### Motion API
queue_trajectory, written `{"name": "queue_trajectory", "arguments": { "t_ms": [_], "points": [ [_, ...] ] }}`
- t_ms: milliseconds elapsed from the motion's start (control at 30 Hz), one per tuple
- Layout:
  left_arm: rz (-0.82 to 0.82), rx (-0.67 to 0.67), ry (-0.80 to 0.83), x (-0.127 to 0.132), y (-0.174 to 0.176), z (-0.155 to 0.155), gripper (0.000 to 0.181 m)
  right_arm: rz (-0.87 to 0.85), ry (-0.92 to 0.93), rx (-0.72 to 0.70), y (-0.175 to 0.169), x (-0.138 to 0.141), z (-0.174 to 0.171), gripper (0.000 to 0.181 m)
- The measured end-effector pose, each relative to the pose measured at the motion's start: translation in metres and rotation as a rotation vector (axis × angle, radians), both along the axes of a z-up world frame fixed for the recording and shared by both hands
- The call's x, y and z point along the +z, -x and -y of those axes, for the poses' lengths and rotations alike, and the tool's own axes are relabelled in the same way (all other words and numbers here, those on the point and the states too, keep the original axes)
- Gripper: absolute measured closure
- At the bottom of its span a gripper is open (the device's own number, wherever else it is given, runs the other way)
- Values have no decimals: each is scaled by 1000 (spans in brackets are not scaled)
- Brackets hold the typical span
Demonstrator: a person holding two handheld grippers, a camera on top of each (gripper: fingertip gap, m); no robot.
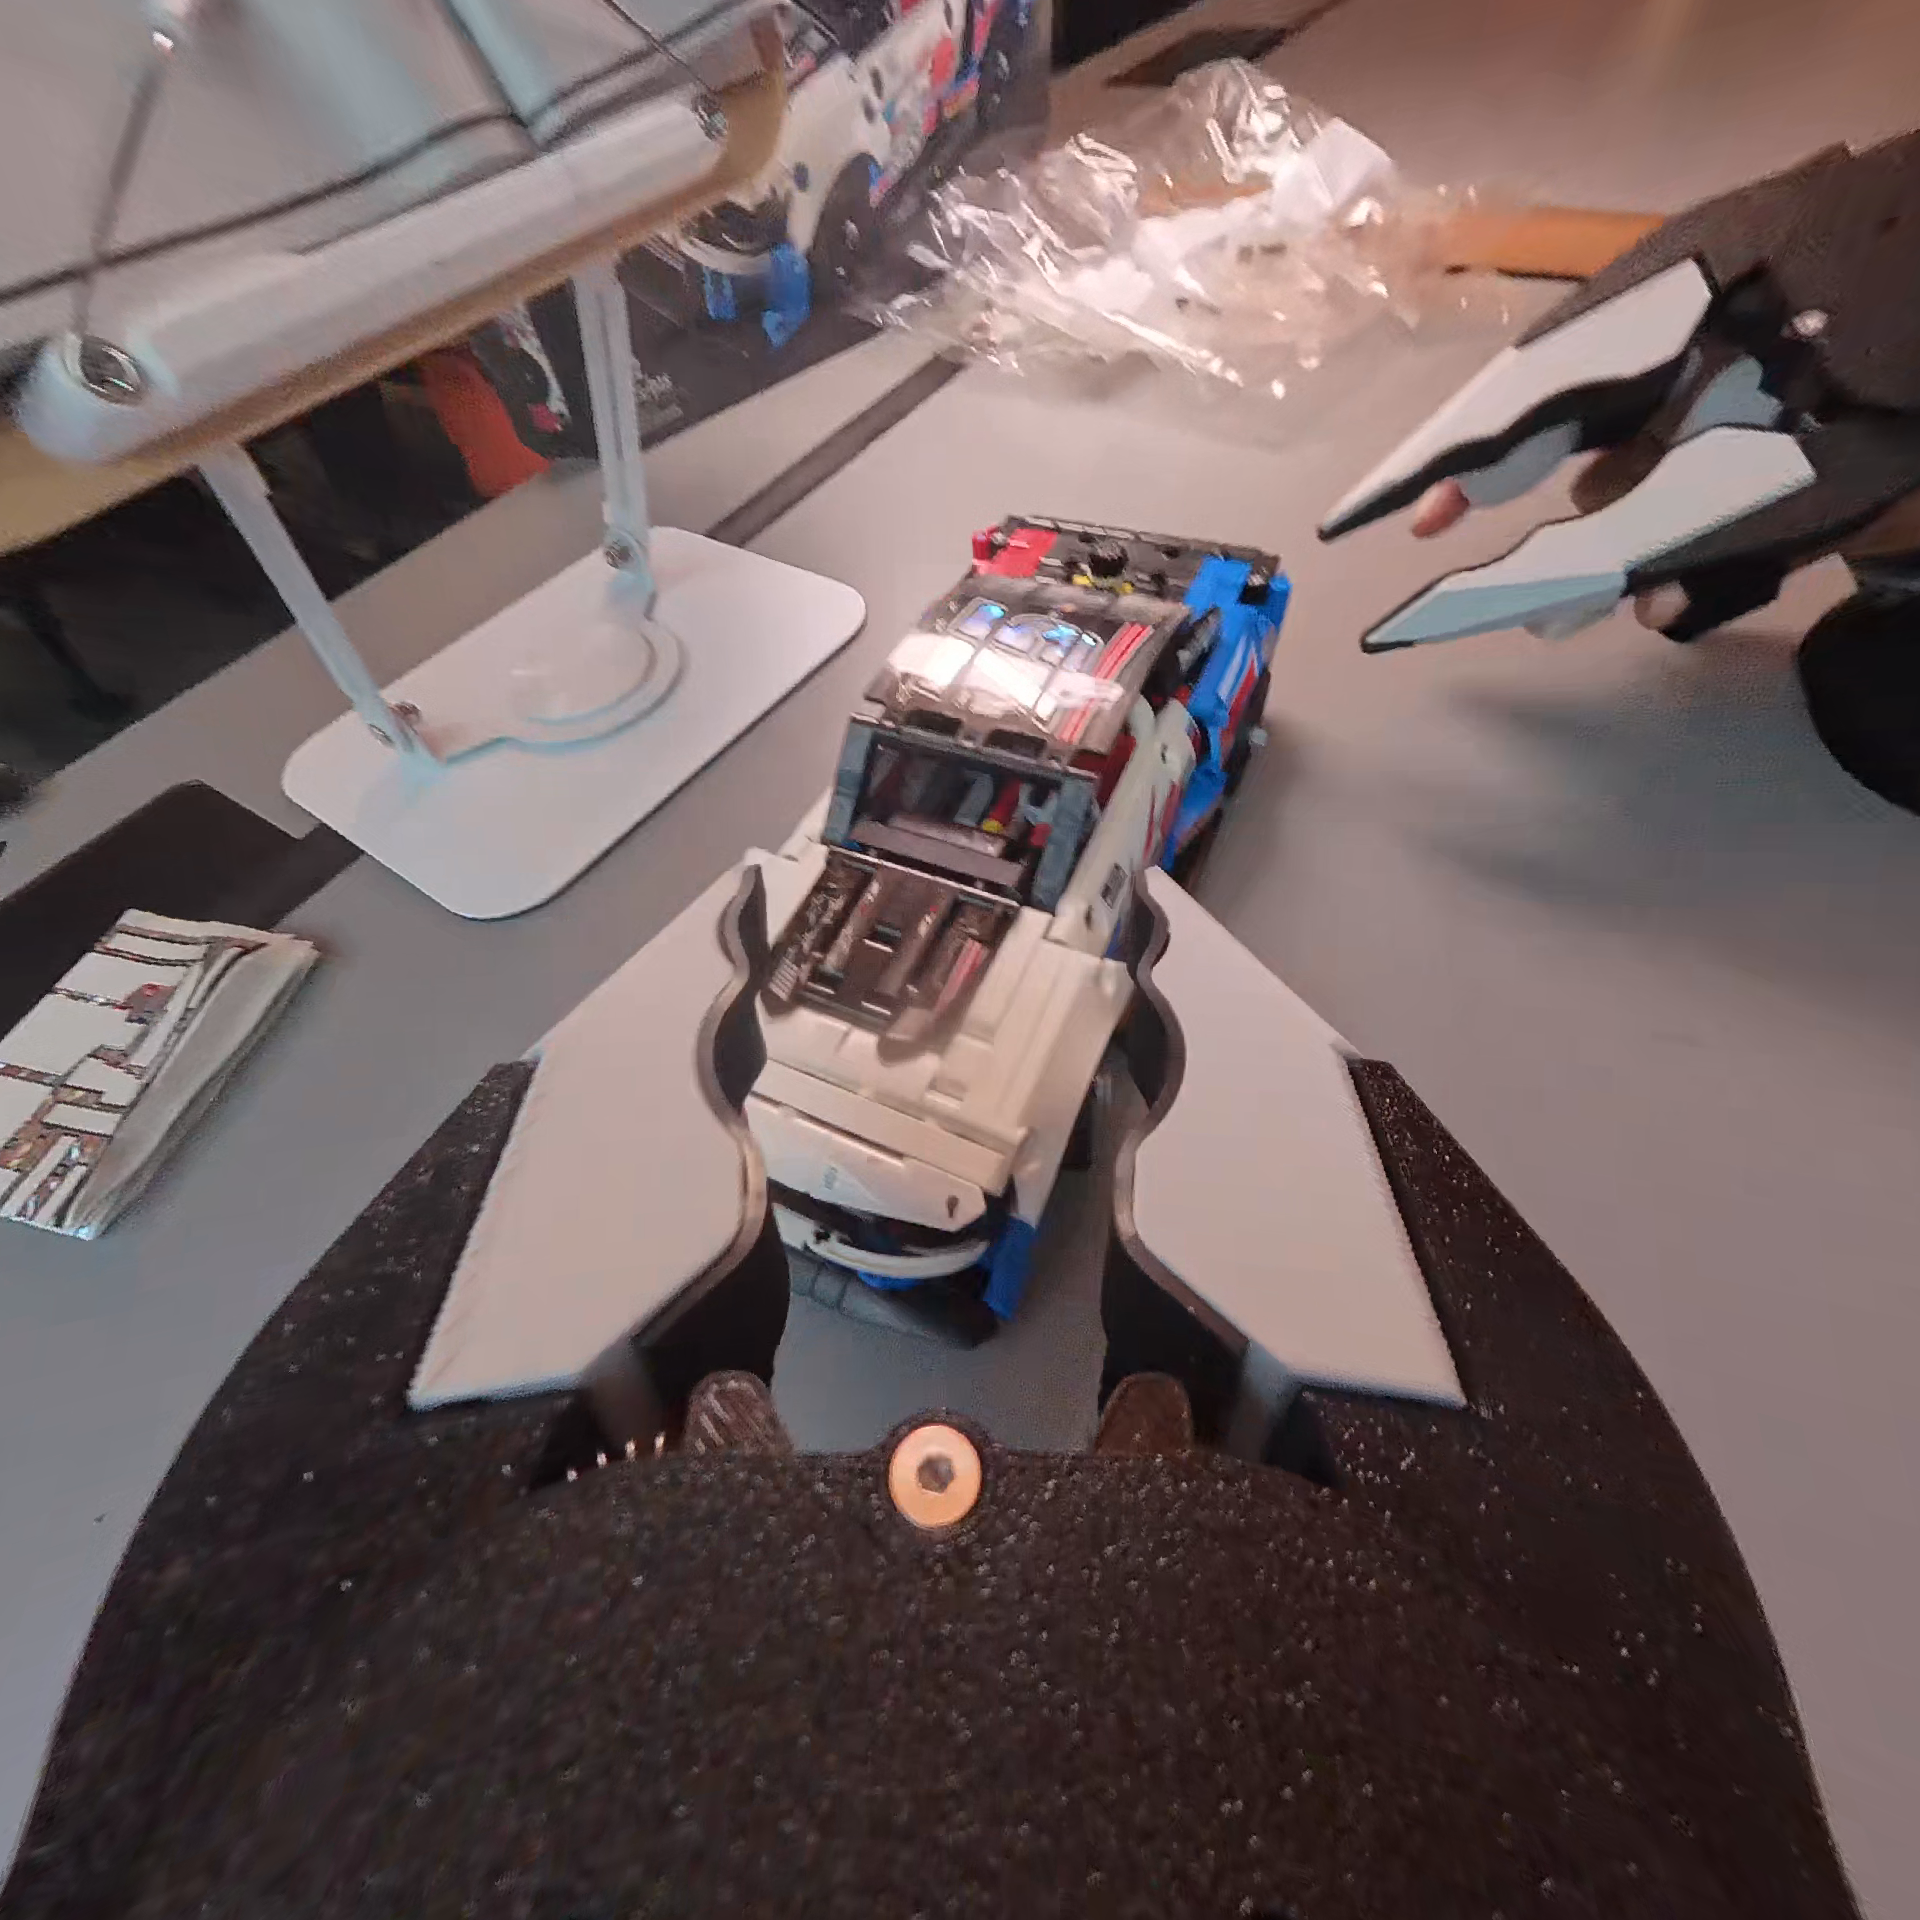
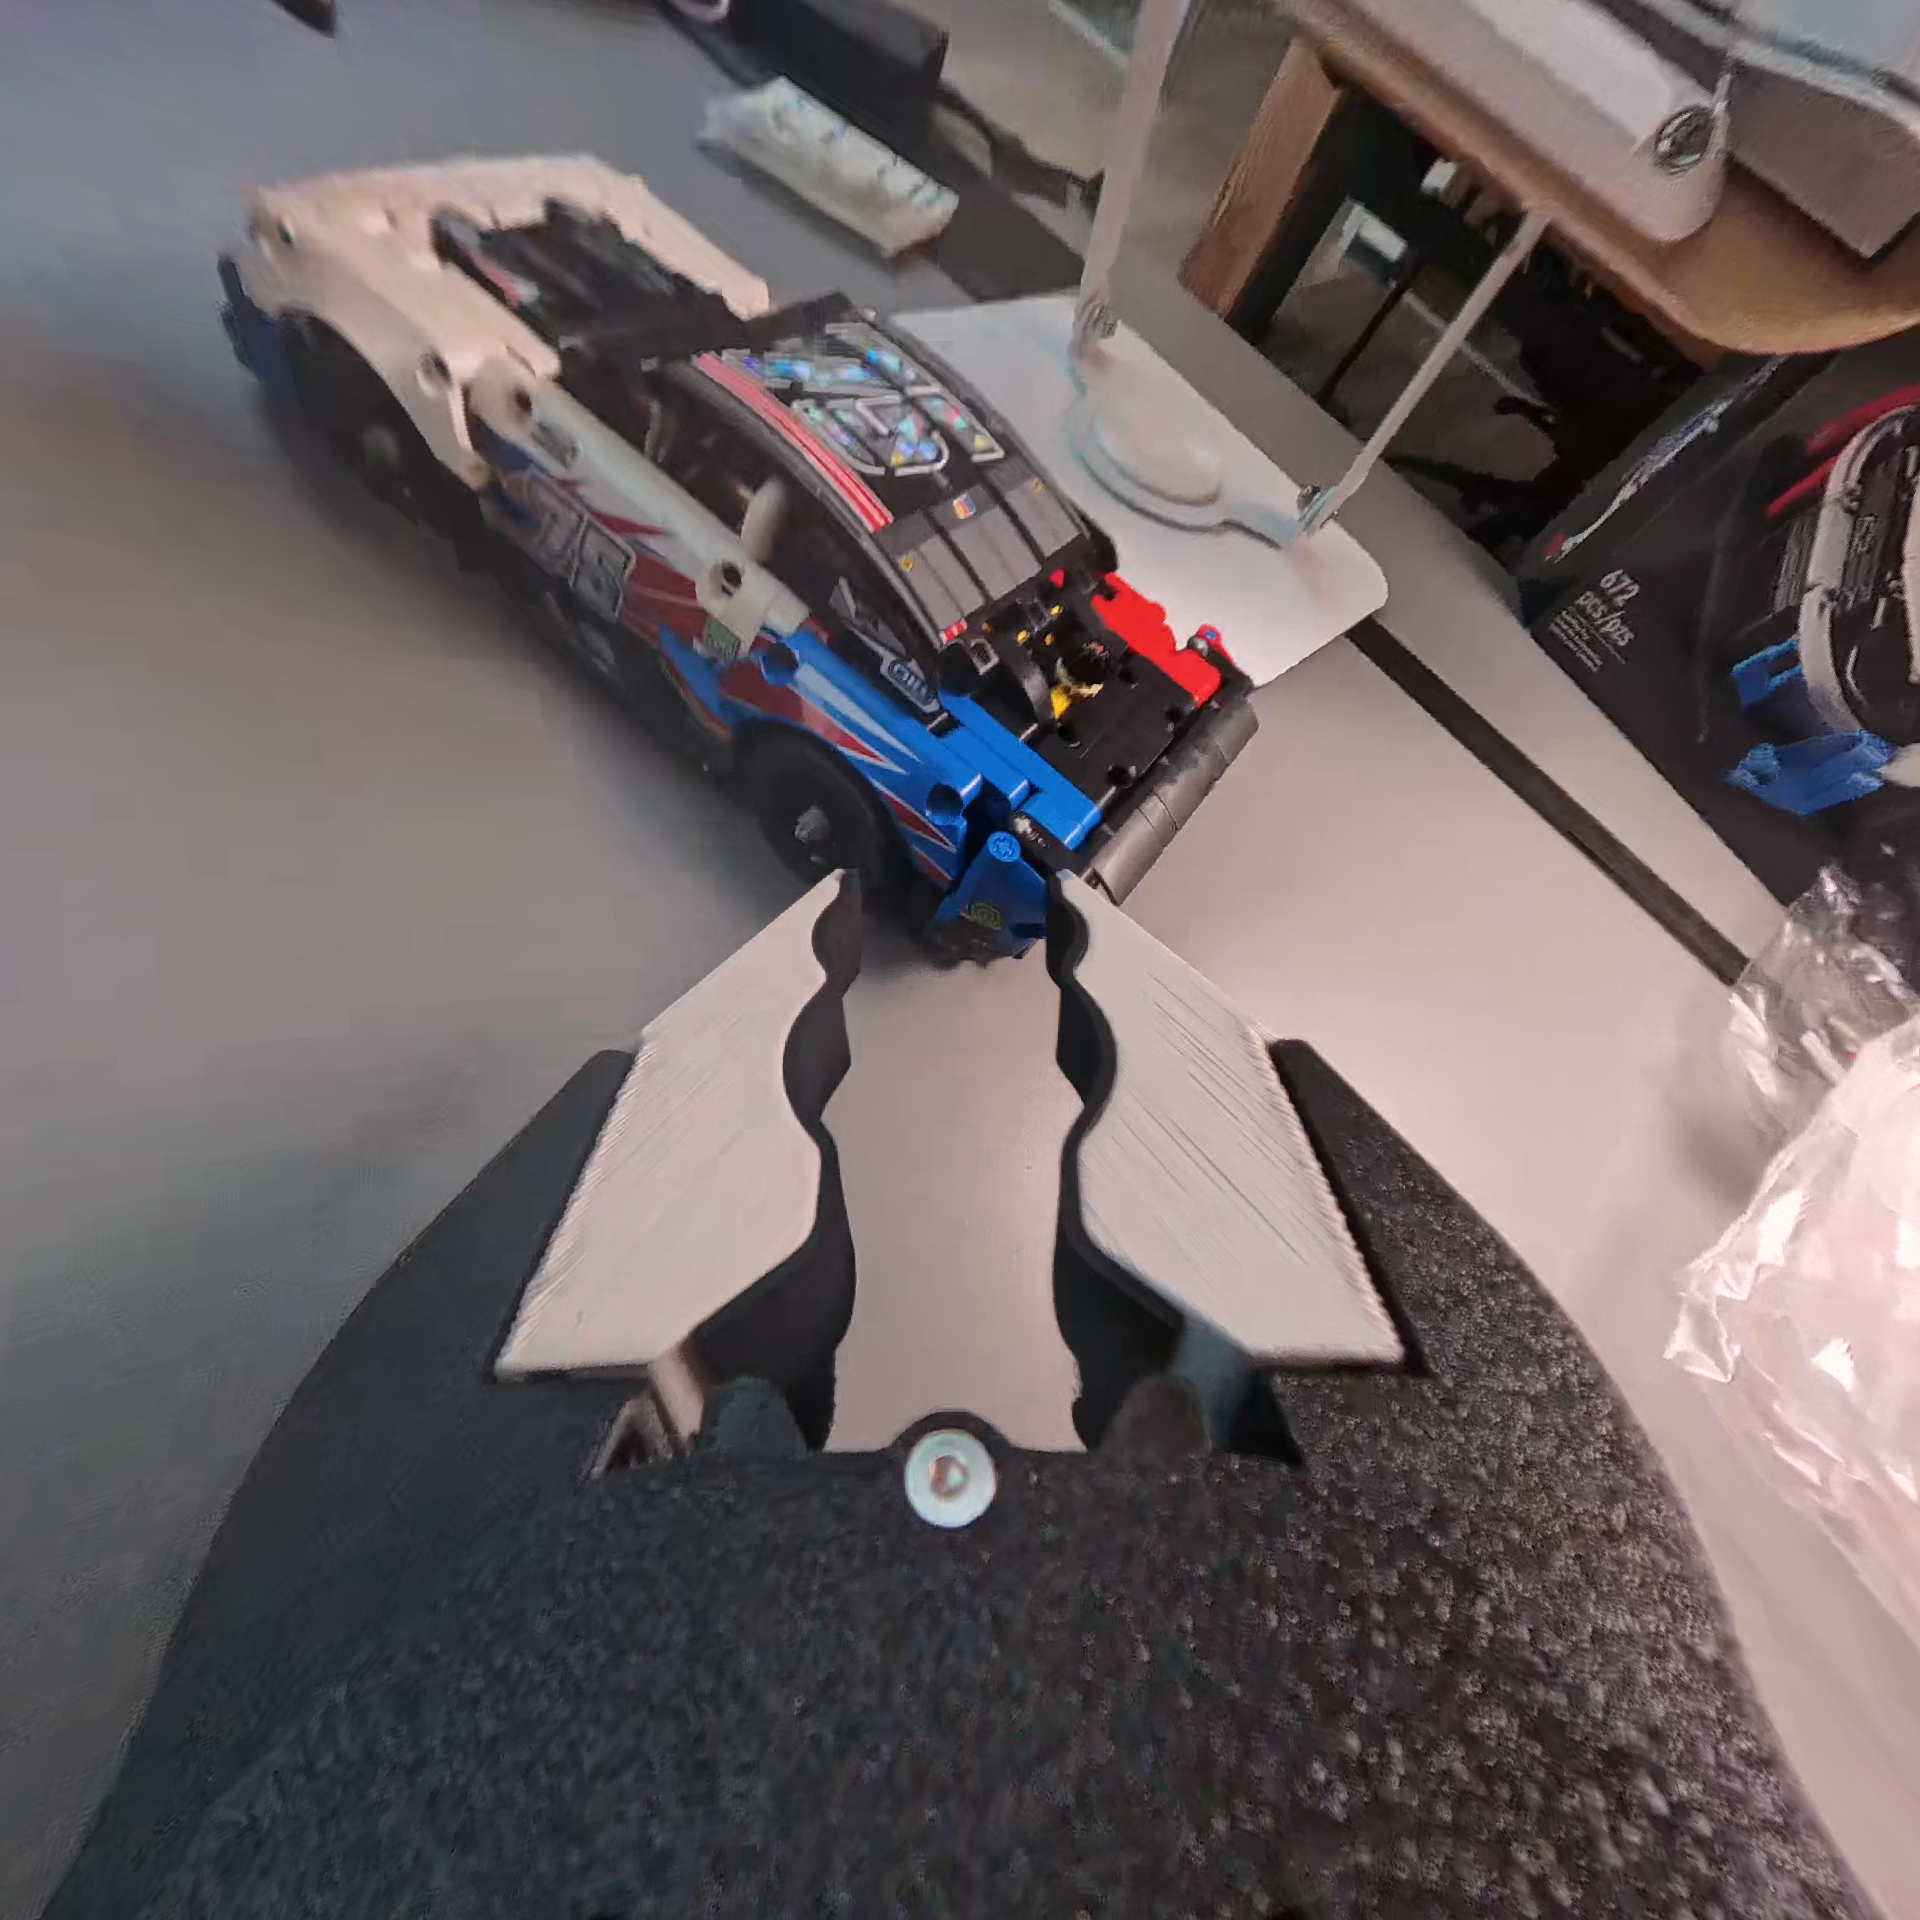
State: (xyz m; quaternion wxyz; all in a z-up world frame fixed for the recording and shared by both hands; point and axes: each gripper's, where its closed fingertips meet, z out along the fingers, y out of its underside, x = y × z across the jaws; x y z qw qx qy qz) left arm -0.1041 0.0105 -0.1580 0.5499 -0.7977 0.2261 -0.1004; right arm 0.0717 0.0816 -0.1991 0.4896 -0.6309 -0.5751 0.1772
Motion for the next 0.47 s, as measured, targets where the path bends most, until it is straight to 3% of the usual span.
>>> {"name": "queue_trajectory", "arguments": {
  "t_ms": [200, 367, 467],
  "points": [
    [-244, -9, 95, -41, 3, 13, 87, 132, -301, 20, 16, -3, -12, 121],
    [-273, 25, 129, -53, 16, 26, 76, 46, 41, -3, 5, -18, -36, 111],
    [-263, 29, 206, -66, 30, 42, 69, 58, 63, 92, -1, -26, -40, 122]
  ]
}}
